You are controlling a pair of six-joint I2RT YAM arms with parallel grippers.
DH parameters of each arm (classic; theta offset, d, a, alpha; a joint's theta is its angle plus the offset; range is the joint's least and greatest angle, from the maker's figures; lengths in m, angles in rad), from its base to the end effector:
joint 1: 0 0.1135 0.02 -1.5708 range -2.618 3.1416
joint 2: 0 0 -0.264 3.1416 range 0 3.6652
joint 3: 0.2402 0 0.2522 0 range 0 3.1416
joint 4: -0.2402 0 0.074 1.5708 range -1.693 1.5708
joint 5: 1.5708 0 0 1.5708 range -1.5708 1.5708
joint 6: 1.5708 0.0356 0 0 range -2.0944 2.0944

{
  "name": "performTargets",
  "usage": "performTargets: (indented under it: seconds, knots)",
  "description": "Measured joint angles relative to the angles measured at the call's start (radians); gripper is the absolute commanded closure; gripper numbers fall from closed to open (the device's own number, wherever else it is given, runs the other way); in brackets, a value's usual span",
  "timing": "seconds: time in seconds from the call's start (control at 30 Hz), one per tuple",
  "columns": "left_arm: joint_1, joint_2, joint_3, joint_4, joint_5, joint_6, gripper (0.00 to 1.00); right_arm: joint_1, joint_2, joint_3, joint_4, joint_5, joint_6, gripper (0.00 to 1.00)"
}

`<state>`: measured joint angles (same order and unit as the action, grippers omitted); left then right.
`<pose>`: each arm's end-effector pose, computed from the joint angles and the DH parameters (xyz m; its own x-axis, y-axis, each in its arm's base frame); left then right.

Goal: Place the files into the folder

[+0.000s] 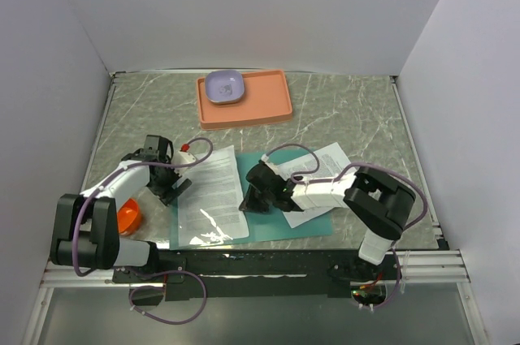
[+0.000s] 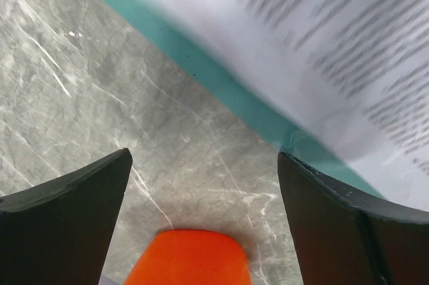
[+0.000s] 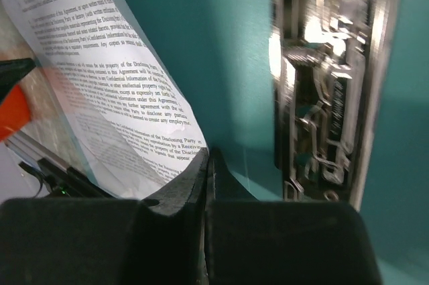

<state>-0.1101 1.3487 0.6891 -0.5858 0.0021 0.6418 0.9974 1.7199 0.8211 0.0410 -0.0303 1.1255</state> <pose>0.2258 -0.0250 0.1645 -0.6882 0.6784 -0.2573 0.6523 0.7338 0.1898 0.1783 0.2781 0.1373 -0.9442 0.2007 -0.2611 0.0040 0.7998 0.6002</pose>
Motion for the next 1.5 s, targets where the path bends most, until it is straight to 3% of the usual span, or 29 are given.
performTargets:
  seconds: [0.3,1.5]
  knots:
    - [-0.003,0.043,0.037,0.001,0.023,-0.028,0.03,0.006,-0.056,-0.035,-0.075,0.047,0.087,1.00]
    - [0.005,0.021,0.020,0.016,0.032,-0.032,0.05,0.059,0.030,0.105,-0.167,0.063,0.043,1.00]
